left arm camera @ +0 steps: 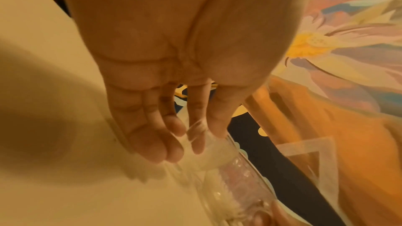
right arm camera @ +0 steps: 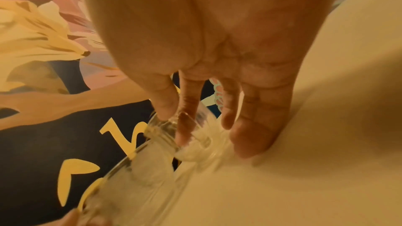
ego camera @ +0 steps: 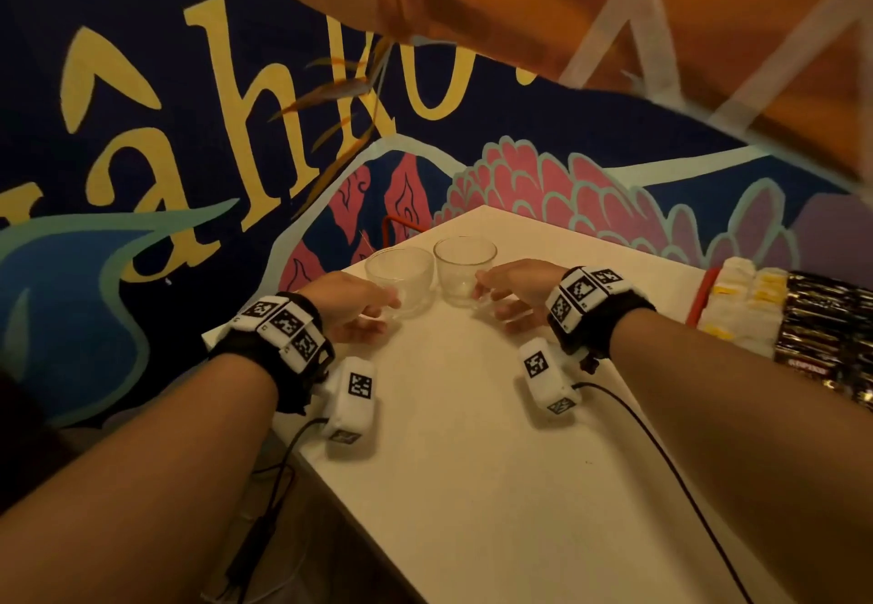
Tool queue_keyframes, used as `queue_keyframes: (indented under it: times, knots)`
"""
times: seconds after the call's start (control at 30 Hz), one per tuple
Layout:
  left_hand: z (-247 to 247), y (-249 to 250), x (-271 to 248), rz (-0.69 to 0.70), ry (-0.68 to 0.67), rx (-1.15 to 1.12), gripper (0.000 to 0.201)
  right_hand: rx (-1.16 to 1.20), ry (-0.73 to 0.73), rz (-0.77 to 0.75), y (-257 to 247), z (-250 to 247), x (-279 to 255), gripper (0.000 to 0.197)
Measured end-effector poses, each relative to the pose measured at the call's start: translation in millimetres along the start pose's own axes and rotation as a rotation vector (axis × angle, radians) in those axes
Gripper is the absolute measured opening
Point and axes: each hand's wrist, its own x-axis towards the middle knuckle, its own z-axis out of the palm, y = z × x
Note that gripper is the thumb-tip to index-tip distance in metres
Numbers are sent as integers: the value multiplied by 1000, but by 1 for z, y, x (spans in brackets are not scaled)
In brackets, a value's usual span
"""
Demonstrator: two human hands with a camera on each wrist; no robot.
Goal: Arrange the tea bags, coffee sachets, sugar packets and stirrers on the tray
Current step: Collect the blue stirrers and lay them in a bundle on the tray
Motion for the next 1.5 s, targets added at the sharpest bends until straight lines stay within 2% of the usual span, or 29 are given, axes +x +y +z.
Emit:
queue_keyframes:
  times: [0.17,0.37,0.57,0.67,0.77,0.9,1.07,1.27,1.5]
  knots:
    - [15,-3,-6,-87,-101,-223,28,157,-69,55,2,11,-20,28]
    - [35,-7,-8,-76,-29,-409,19,287,48,8,7,23,-31,26]
    - [53,2,-22,36,22,-352,22,338,126,-67,9,6,-60,27]
    - [73,17,-40,109,-13,-342,21,364,193,-98,14,-19,-87,28]
    - [102,33,-63,176,-104,-338,21,383,281,-106,28,-54,-120,27]
    - [157,53,-97,246,-257,-352,20,404,387,-58,64,-109,-171,23]
    - [250,76,-137,261,-463,-340,18,397,597,-24,124,-179,-247,18]
    - [374,93,-191,240,-676,-308,15,436,815,58,199,-253,-336,28]
    - [509,101,-248,172,-808,-283,10,492,994,185,274,-314,-411,24]
